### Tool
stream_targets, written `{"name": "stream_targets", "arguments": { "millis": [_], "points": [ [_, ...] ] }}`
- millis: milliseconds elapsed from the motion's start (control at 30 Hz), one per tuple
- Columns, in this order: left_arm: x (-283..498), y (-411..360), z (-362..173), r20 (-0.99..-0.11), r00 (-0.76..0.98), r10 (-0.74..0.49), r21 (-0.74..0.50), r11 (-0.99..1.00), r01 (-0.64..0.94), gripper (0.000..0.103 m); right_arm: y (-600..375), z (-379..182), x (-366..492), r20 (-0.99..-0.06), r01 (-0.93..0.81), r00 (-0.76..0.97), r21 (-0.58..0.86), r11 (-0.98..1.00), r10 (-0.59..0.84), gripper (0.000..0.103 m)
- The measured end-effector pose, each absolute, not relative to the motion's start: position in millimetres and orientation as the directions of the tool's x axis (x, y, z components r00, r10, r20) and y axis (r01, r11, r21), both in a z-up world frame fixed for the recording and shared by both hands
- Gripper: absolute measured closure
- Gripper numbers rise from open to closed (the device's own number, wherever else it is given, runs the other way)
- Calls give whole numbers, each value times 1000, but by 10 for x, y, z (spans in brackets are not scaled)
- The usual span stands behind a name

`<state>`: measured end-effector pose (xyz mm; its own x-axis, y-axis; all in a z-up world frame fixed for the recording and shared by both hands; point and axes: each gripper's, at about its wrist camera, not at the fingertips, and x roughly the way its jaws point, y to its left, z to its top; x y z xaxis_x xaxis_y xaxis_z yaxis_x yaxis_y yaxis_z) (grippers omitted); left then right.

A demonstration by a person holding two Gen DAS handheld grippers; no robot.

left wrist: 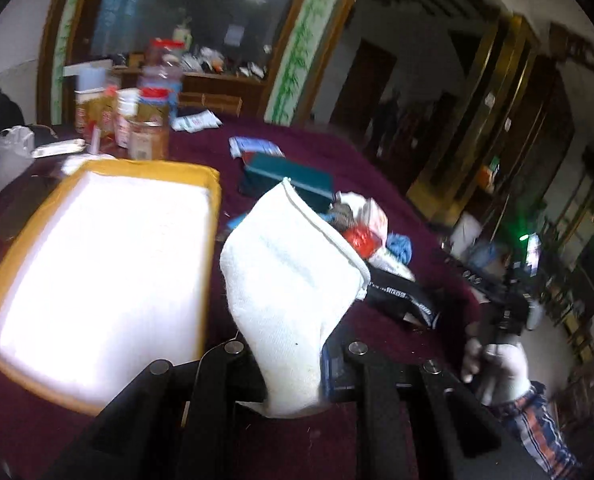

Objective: Organize soft objects
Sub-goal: 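Carry the white cloth to the tray with left gripper while right gripper grasps red bag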

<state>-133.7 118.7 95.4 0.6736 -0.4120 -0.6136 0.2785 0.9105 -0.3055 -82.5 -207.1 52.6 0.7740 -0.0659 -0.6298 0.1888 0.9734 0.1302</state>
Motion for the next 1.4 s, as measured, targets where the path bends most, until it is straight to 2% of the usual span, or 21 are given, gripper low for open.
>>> {"name": "stream_targets", "arguments": {
  "millis": [167, 267, 333, 433, 533, 633, 667, 733, 767, 967, 1133, 1267, 1400],
  "points": [
    [-1642, 1598, 1112, -565, 715, -412, -348, 905, 247, 85, -2018, 606, -841, -672, 130, 741, 166, 978, 15, 0],
    [-1742, 1777, 1091, -560, 724, -402, -357, 906, 227, 85, -1787, 750, -817, -678, 38, 722, 239, 970, 139, 0],
    [-1726, 1872, 1044, -556, 723, -409, -377, 900, 219, 85, -1515, 808, -749, -691, -33, 694, 247, 969, 200, 3],
    [-1716, 1923, 973, -557, 718, -417, -396, 893, 212, 85, -1122, 805, -643, -721, -113, 646, 236, 965, 252, 13],
    [-1716, 1992, 943, -552, 721, -418, -407, 891, 204, 85, -805, 763, -491, -756, -128, 616, 182, 975, 222, 16],
    [-1694, 2108, 887, -554, 721, -416, -426, 886, 183, 85, -644, 685, -275, -784, -99, 600, 128, 987, 161, 27],
    [-1677, 2136, 868, -558, 720, -413, -430, 886, 175, 85, -623, 635, -211, -798, -81, 586, 117, 990, 142, 34],
    [-1692, 2179, 843, -561, 718, -413, -436, 884, 168, 85, -646, 534, -135, -821, -52, 560, 96, 994, 109, 54],
    [-1693, 2197, 831, -563, 716, -412, -439, 884, 164, 85, -672, 488, -112, -827, -41, 552, 104, 994, 109, 57],
    [-1684, 2330, 854, -563, 717, -411, -437, 884, 163, 85, -809, 782, -347, -760, -59, 625, 185, 981, 181, 59],
    [-1454, 2445, 965, -572, 695, -436, -451, 875, 178, 85, -409, 1186, -402, -688, -247, 640, 236, 940, 341, 59],
    [-1022, 2532, 1064, -579, 690, -434, -465, 871, 158, 85, 166, 1225, -221, -694, -375, 577, 242, 895, 430, 59],
    [-394, 2594, 992, -619, 673, -405, -462, 881, 105, 86, 703, 1092, 26, -724, -454, 530, 197, 869, 441, 59]
  ]
}}
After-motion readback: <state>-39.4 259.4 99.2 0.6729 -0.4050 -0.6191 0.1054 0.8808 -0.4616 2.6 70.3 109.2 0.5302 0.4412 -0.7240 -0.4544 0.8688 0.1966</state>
